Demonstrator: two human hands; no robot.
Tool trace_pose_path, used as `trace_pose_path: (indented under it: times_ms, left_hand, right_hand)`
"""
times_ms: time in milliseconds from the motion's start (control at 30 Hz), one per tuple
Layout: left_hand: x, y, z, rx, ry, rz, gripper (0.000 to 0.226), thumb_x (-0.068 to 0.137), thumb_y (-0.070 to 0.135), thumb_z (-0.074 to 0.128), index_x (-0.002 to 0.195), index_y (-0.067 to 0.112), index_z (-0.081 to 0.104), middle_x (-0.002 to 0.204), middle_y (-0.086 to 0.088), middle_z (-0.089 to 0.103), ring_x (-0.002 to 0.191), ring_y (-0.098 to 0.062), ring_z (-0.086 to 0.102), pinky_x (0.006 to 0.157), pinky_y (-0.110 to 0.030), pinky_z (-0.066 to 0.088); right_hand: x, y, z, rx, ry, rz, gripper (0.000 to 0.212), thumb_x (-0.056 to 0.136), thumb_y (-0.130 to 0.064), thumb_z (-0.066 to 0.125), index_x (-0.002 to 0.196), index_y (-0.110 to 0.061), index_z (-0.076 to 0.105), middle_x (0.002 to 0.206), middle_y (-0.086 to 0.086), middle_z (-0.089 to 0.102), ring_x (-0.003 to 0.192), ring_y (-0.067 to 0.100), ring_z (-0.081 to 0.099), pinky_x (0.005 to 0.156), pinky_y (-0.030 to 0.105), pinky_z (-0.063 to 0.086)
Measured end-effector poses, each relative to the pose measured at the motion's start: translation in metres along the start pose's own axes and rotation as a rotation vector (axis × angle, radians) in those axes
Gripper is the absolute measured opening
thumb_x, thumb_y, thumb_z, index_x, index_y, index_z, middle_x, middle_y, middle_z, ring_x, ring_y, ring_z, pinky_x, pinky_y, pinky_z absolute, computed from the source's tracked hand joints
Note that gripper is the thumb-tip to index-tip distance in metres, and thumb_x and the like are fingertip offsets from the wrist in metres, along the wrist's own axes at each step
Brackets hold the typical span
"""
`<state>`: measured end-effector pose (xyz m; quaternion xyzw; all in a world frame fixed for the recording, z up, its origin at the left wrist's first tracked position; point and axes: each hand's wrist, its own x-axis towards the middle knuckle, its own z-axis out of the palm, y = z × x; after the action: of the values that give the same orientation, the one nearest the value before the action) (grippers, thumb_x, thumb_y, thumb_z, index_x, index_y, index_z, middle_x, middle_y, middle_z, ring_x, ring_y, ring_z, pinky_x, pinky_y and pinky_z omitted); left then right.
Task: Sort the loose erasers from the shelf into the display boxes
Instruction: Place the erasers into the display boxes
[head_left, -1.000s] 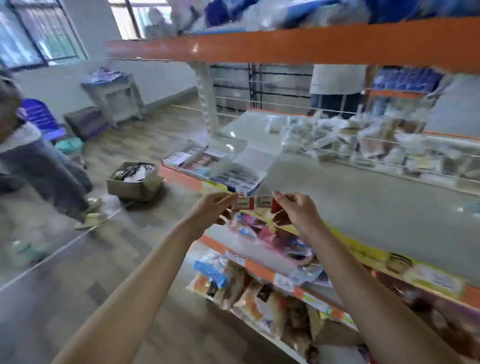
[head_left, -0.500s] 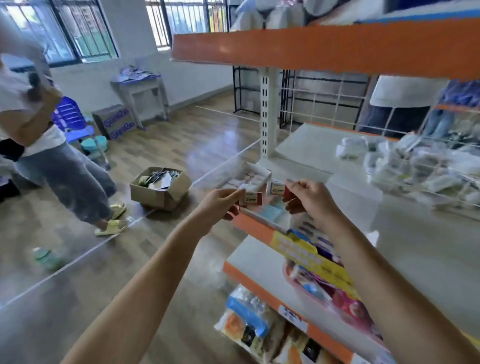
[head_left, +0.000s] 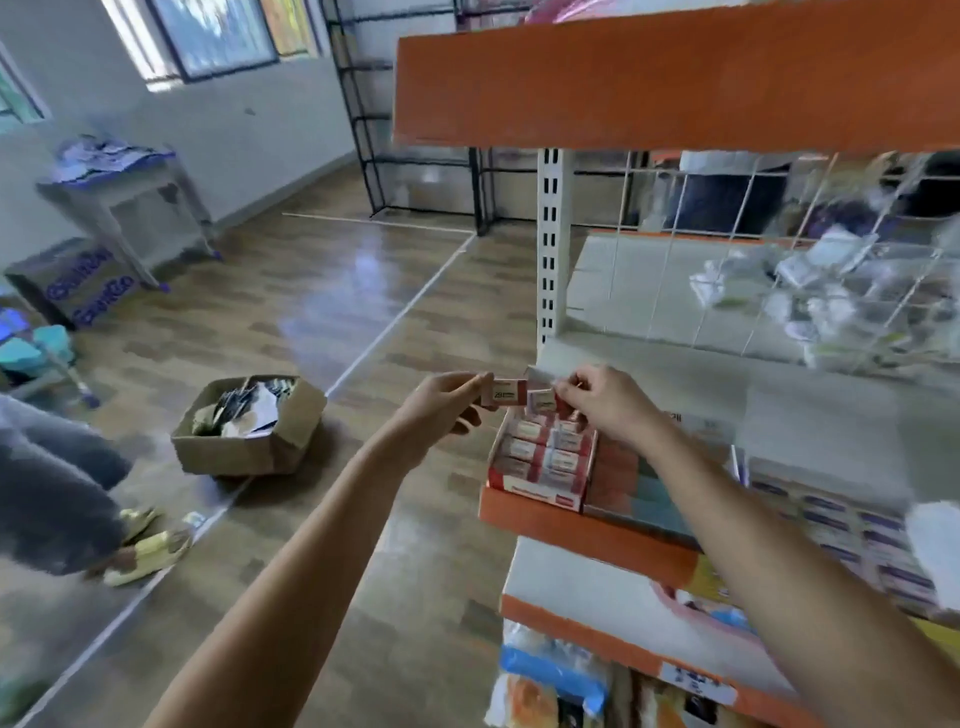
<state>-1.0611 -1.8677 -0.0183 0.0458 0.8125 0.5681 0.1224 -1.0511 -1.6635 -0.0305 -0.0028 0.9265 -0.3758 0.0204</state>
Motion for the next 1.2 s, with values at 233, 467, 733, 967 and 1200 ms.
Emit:
trace_pose_path:
  times_ms: [233, 467, 733, 967, 1200]
  left_hand:
    - [0.043, -0.016, -0.024, -0.006, -0.179, 0.031, 0.019, 0.095, 0.033, 0.051, 0.088, 0.027, 0.067, 0.078, 0.006, 0.066, 0.064, -0.008, 0.055, 0.060, -0.020, 0.045]
    - [0.063, -0.026, -0.025, -0.045, -0.234, 0.022, 0.016, 0.094, 0.034, 0.052, 0.091, 0.027, 0.067, 0.083, 0.003, 0.066, 0.065, -0.009, 0.056, 0.060, -0.021, 0.046]
    - [0.069, -0.026, -0.015, -0.029, -0.215, 0.024, 0.018, 0.093, 0.036, 0.053, 0.095, 0.026, 0.067, 0.090, 0.003, 0.066, 0.072, -0.010, 0.056, 0.064, -0.022, 0.047]
    - [0.070, -0.016, -0.005, 0.118, -0.234, 0.104, 0.024, 0.092, 0.034, 0.053, 0.101, 0.017, 0.068, 0.078, 0.007, 0.063, 0.067, -0.007, 0.054, 0.063, -0.019, 0.046]
    - [0.080, 0.004, 0.016, 0.446, -0.311, 0.251, 0.016, 0.093, 0.032, 0.054, 0.099, 0.023, 0.065, 0.080, 0.008, 0.065, 0.066, -0.005, 0.055, 0.058, -0.016, 0.042]
  right_hand:
    - [0.007, -0.013, 0.020, -0.127, 0.056, 0.107, 0.026, 0.097, -0.032, 0.047, 0.096, -0.011, 0.062, 0.063, -0.008, 0.053, 0.045, 0.001, 0.046, 0.044, 0.016, 0.031]
    - [0.016, -0.017, 0.024, -0.272, -0.017, 0.158, 0.032, 0.096, -0.035, 0.048, 0.095, -0.010, 0.068, 0.065, -0.005, 0.056, 0.048, 0.005, 0.041, 0.046, 0.019, 0.029]
    - [0.018, -0.014, 0.036, -0.347, 0.043, 0.162, 0.021, 0.091, -0.029, 0.058, 0.099, -0.014, 0.070, 0.102, 0.004, 0.069, 0.088, 0.017, 0.063, 0.080, 0.031, 0.050]
    - [0.013, -0.012, 0.027, -0.327, 0.106, 0.109, 0.018, 0.090, -0.022, 0.059, 0.102, -0.011, 0.068, 0.103, 0.004, 0.068, 0.087, 0.014, 0.062, 0.078, 0.021, 0.046]
    - [-0.005, 0.003, -0.008, -0.274, 0.252, 0.126, 0.022, 0.092, -0.020, 0.058, 0.109, -0.009, 0.067, 0.108, 0.004, 0.068, 0.089, 0.012, 0.061, 0.074, 0.014, 0.039]
